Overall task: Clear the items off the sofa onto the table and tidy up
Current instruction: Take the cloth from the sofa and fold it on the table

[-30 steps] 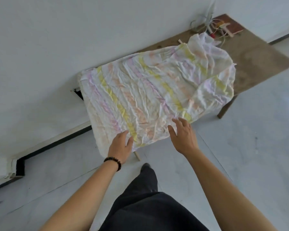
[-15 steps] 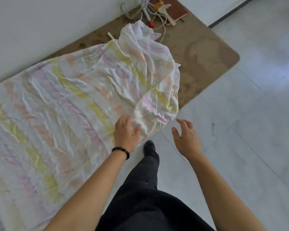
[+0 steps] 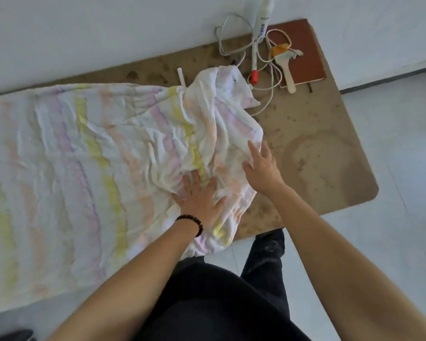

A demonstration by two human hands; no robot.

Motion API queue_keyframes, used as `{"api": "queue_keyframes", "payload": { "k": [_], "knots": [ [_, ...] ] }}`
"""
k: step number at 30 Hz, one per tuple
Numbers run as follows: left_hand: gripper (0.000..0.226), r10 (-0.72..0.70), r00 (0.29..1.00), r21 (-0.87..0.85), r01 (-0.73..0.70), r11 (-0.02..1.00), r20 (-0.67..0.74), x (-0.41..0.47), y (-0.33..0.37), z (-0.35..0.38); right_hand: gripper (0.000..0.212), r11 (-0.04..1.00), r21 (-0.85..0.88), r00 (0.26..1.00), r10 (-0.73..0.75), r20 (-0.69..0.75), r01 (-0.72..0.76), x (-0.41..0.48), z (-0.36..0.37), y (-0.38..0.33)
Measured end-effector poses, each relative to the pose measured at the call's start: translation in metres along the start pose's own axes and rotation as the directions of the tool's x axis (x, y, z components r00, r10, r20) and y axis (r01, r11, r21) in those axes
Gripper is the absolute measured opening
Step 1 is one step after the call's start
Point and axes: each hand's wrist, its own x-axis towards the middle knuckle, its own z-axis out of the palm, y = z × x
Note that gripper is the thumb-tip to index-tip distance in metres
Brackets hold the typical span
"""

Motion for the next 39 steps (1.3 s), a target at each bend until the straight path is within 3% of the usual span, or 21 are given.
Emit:
{"api": "queue_keyframes", "payload": {
  "k": [2, 5, 7, 9, 11, 12, 13, 16, 18, 20, 22, 23, 24, 26, 28, 30, 32, 35, 37, 39],
  "knots": [
    [0.071, -0.062, 0.998, -0.005, 0.062, 0.998, -0.010, 0.000, 0.007, -0.002, 0.070, 0.999, -0.029, 1.000, -0.026, -0.008, 0.026, 0.027, -0.016, -0.005],
    [0.068, -0.233, 0.970, -0.120, 0.224, 0.967, -0.068, 0.004, 0.031, -0.005, 0.075, 0.985, 0.173, 0.996, -0.039, 0.077, 0.025, 0.061, -0.039, -0.008],
    [0.059, -0.399, 0.908, -0.276, 0.354, 0.894, -0.126, 0.008, 0.055, -0.008, 0.042, 0.974, 0.143, 0.943, -0.207, 0.259, 0.175, 0.075, -0.053, -0.004],
    [0.047, -0.558, 0.807, -0.465, 0.424, 0.777, -0.196, 0.013, 0.081, -0.010, 0.022, 0.919, 0.017, 0.789, -0.347, 0.506, 0.393, 0.079, -0.071, 0.009],
    [0.043, -0.651, 0.736, -0.621, 0.425, 0.659, -0.188, 0.020, 0.105, -0.013, 0.022, 0.880, -0.050, 0.600, -0.280, 0.749, 0.472, 0.080, -0.092, 0.024],
    [0.047, -0.665, 0.731, -0.664, 0.423, 0.616, -0.151, 0.023, 0.115, -0.013, 0.026, 0.871, -0.092, 0.546, -0.217, 0.809, 0.482, 0.084, -0.102, 0.031],
    [0.056, -0.664, 0.739, -0.667, 0.439, 0.603, -0.115, 0.027, 0.125, -0.011, 0.028, 0.854, -0.118, 0.544, -0.210, 0.812, 0.506, 0.091, -0.109, 0.036],
    [0.089, -0.682, 0.729, -0.590, 0.526, 0.612, -0.058, 0.036, 0.151, -0.004, 0.016, 0.832, -0.121, 0.753, -0.417, 0.508, 0.542, 0.119, -0.118, 0.036],
    [0.100, -0.702, 0.694, -0.592, 0.503, 0.630, -0.158, 0.041, 0.171, 0.002, 0.024, 0.820, -0.075, 0.765, -0.490, 0.418, 0.567, 0.134, -0.118, 0.022],
    [0.090, -0.651, 0.714, -0.503, 0.477, 0.721, -0.256, 0.045, 0.188, 0.009, 0.029, 0.810, -0.045, 0.736, -0.505, 0.451, 0.584, 0.141, -0.115, 0.007],
    [0.062, -0.583, 0.754, -0.403, 0.453, 0.795, -0.301, 0.047, 0.194, 0.015, 0.021, 0.848, -0.027, 0.781, -0.474, 0.408, 0.529, 0.146, -0.107, -0.002],
    [0.046, -0.573, 0.742, -0.417, 0.425, 0.803, -0.347, 0.045, 0.193, 0.018, 0.021, 0.883, -0.016, 0.819, -0.429, 0.380, 0.469, 0.147, -0.103, -0.006],
    [0.035, -0.572, 0.696, -0.475, 0.362, 0.802, -0.434, 0.042, 0.191, 0.019, 0.025, 0.925, 0.035, 0.856, -0.363, 0.368, 0.378, 0.146, -0.100, -0.009],
    [0.028, -0.565, 0.540, -0.603, 0.126, 0.787, -0.624, 0.030, 0.186, 0.023, 0.031, 0.961, 0.259, 0.882, -0.206, 0.424, 0.100, 0.136, -0.094, -0.017],
    [0.026, -0.539, 0.420, -0.610, -0.048, 0.791, -0.731, 0.009, 0.184, 0.021, 0.027, 0.873, 0.470, 0.858, -0.139, 0.495, -0.130, 0.122, -0.091, -0.023],
    [0.033, -0.546, 0.351, -0.618, -0.136, 0.774, -0.761, -0.014, 0.184, 0.018, 0.021, 0.795, 0.555, 0.820, -0.136, 0.557, -0.245, 0.104, -0.091, -0.028],
    [0.037, -0.589, 0.326, -0.661, -0.185, 0.727, -0.739, -0.035, 0.182, 0.018, 0.021, 0.763, 0.565, 0.759, -0.157, 0.632, -0.314, 0.086, -0.088, -0.033],
    [0.035, -0.646, 0.352, -0.725, -0.166, 0.669, -0.677, -0.060, 0.172, 0.022, 0.043, 0.717, 0.615, 0.737, -0.214, 0.642, -0.327, 0.062, -0.081, -0.047],
    [0.040, -0.653, 0.386, -0.718, -0.037, 0.695, -0.652, -0.070, 0.167, 0.024, 0.059, 0.702, 0.660, 0.801, -0.219, 0.557, -0.266, 0.046, -0.083, -0.059],
    [0.060, -0.656, 0.409, -0.671, 0.131, 0.730, -0.634, -0.079, 0.163, 0.023, 0.059, 0.675, 0.702, 0.873, -0.177, 0.454, -0.228, 0.039, -0.095, -0.067]
  ]
}}
